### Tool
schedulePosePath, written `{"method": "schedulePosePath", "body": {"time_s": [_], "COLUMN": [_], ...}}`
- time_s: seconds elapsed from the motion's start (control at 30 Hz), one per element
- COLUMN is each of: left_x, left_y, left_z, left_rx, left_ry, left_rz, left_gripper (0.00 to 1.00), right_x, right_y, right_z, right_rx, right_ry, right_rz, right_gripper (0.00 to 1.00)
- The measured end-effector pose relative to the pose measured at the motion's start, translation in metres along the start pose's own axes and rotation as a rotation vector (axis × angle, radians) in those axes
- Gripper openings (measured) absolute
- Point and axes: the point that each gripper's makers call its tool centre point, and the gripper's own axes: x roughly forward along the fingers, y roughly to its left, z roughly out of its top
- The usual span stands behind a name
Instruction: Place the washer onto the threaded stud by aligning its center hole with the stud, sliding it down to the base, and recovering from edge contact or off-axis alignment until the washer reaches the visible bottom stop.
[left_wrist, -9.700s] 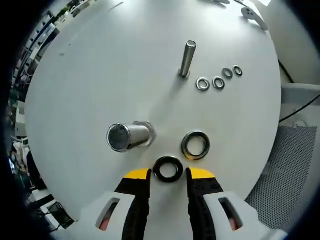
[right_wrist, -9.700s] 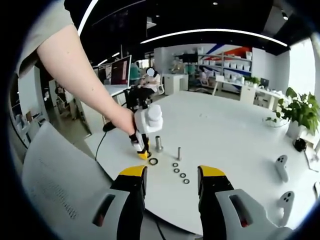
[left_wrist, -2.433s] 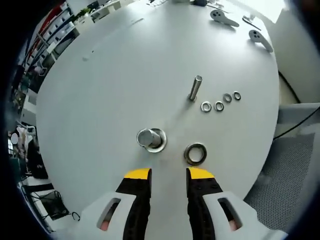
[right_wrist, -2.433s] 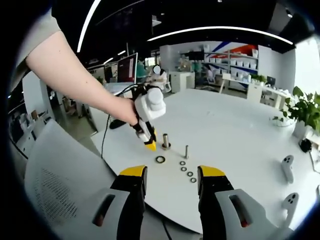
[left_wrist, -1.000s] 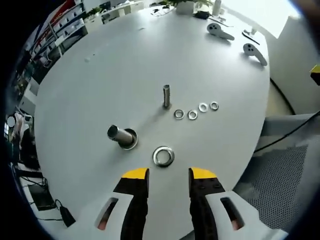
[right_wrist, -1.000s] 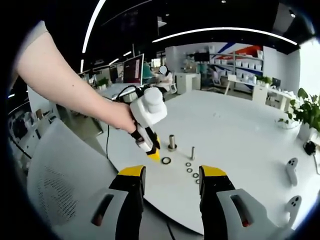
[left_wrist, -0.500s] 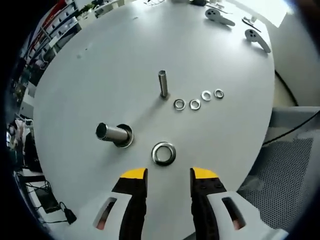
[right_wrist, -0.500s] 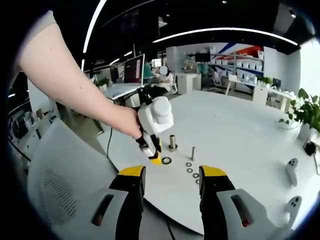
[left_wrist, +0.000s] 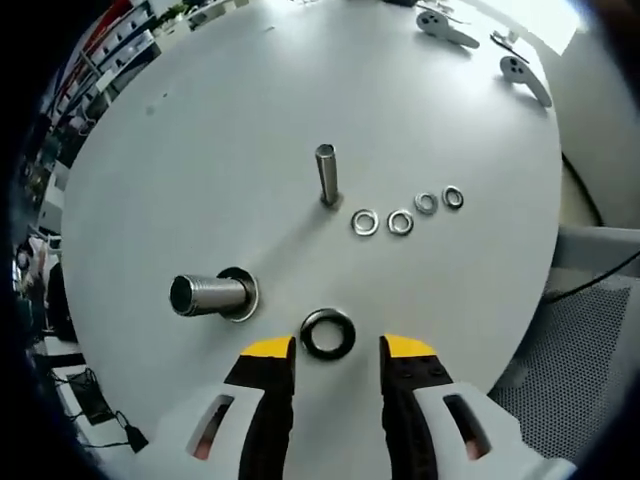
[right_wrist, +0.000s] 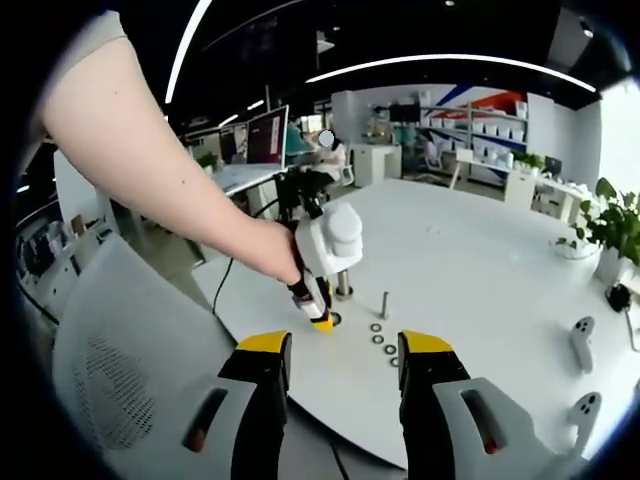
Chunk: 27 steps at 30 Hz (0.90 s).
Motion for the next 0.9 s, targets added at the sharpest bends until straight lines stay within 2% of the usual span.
{"method": "schedulePosePath", "body": {"time_s": [0.17,0.37,0.47,0.53,0.67,0.83,0.87,0.9], "left_x": [0.0048,0.0057,0.0054,0.0055,0.0063,0.0048,0.0047,0.0055], "left_y": [-0.0009,0.0027,0.0033,0.0021,0.0034,0.0019,0.002,0.002], "left_z": [0.0002,0.0027,0.0019,0.0029,0.004,0.0026,0.0026,0.0051], "left_rx": [0.016,-0.047,-0.035,-0.011,-0.013,-0.019,-0.028,0.02], "left_ry": [0.021,0.016,0.009,0.024,0.053,0.06,0.064,0.056], "left_rz": [-0.015,-0.02,-0.023,-0.024,-0.023,-0.019,-0.013,0.002], "left_gripper": [0.31,0.29,0.29,0.29,0.3,0.29,0.22,0.2], "right_x": [-0.0002,-0.0001,0.0,-0.0001,-0.0002,-0.0002,-0.0002,-0.0002], "right_y": [-0.0007,-0.0007,-0.0008,-0.0004,0.0001,0.0004,0.0005,0.0008], "right_z": [0.0006,0.0014,0.0017,0.0021,0.0019,0.0019,0.0018,0.0015], "right_rx": [0.0,-0.001,0.001,0.001,0.002,0.004,0.004,0.003], "right_ry": [-0.003,-0.006,-0.007,-0.009,-0.009,-0.009,-0.009,-0.008], "right_rz": [-0.003,-0.003,-0.002,0.0,0.003,0.005,0.005,0.006], "right_gripper": [0.44,0.44,0.44,0.44,0.44,0.44,0.44,0.44]}}
